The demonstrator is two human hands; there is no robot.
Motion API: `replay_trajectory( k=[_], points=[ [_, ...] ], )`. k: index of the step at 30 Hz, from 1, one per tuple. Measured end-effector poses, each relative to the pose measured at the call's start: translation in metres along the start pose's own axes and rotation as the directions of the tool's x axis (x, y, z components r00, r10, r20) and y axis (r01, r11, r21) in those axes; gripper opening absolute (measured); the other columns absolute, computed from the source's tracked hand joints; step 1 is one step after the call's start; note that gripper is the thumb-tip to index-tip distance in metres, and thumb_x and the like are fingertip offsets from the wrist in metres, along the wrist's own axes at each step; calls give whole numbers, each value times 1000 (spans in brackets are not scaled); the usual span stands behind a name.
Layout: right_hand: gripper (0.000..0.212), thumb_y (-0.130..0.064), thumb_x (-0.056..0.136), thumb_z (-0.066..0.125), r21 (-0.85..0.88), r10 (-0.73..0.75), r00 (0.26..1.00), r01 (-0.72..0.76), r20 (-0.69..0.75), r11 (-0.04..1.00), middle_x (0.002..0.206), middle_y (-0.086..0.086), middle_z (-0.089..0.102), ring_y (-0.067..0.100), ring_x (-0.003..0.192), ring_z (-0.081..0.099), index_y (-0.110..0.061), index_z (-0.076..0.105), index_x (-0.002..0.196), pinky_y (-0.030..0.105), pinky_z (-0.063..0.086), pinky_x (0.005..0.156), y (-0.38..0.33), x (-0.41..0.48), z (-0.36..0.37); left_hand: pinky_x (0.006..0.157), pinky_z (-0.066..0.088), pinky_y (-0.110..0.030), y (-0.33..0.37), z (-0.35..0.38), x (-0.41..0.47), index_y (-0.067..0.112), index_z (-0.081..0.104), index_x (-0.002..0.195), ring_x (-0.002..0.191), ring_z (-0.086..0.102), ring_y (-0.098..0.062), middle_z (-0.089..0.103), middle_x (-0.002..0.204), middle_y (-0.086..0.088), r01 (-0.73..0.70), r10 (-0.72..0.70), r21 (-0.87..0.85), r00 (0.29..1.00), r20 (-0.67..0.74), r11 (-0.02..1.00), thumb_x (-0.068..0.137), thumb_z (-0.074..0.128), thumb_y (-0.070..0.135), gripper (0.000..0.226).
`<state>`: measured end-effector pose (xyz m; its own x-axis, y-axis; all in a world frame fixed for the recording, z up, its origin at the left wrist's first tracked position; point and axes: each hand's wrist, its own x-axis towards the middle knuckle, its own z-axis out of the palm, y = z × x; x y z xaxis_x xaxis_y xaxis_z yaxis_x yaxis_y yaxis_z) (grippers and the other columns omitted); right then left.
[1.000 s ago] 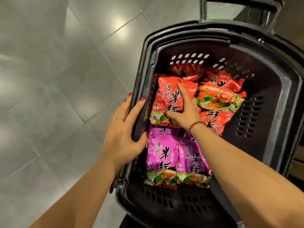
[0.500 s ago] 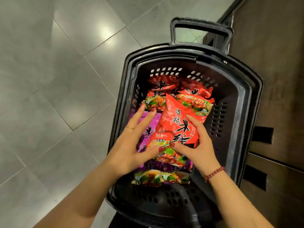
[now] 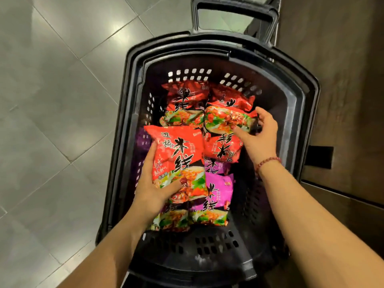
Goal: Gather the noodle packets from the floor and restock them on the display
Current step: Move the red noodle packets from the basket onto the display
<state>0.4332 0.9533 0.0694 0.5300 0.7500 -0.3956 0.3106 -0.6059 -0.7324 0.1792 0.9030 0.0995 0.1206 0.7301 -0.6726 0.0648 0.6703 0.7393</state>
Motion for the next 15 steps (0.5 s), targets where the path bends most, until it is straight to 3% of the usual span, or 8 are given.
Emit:
replay_trajectory(
  k=[4, 7, 10, 13, 15],
  points=[
    [100, -15, 63, 88, -16, 135, 988, -134, 76, 991, 134, 6, 42, 18, 118, 50, -23, 26, 141, 32, 41, 104, 13, 27, 23, 91, 55, -35, -9, 4, -6, 64, 32, 126, 113, 60, -3, 50, 133, 18, 18, -19, -34, 1000, -23, 999, 75, 75, 0, 93],
    [98, -15, 66, 86, -75, 175, 984, -172, 37, 982, 131, 7, 51, 22, 116, 55, -20, 24, 141, 37, 44, 102, 19, 30, 31, 96, 53, -38, -12, 2, -9, 64, 31, 130, 119, 57, -7, 49, 140, 11, 25, -25, -39, 1000, 3, 999, 73, 77, 5, 94],
    [78, -16, 70, 84, -123, 211, 977, -215, -39, 969, 123, 8, 59, 23, 111, 58, -12, 42, 135, 36, 45, 100, 16, 27, 34, 94, 54, -34, -11, 1, -15, 65, 30, 129, 114, 59, -3, 50, 134, 18, 24, -24, -28, 1000, -12, 999, 78, 74, -3, 96],
    [28, -16, 72, 81, -92, 239, 971, -239, -10, 967, 94, 5, 69, 24, 91, 66, -13, 66, 96, 47, 53, 89, 16, 17, 33, 91, 55, -30, -1, 0, -26, 63, 30, 133, 111, 61, -1, 55, 128, 21, 21, -22, -26, 1000, -12, 999, 74, 77, 3, 97],
    [19, -16, 75, 79, 20, 300, 954, -300, -19, 954, 88, 4, 70, 24, 86, 67, -10, 68, 89, 48, 55, 84, 10, 5, 26, 87, 57, -28, 6, -2, -38, 58, 30, 138, 111, 62, -3, 59, 123, 22, 38, -38, -51, 999, -3, 998, 69, 79, 7, 99]
  ],
)
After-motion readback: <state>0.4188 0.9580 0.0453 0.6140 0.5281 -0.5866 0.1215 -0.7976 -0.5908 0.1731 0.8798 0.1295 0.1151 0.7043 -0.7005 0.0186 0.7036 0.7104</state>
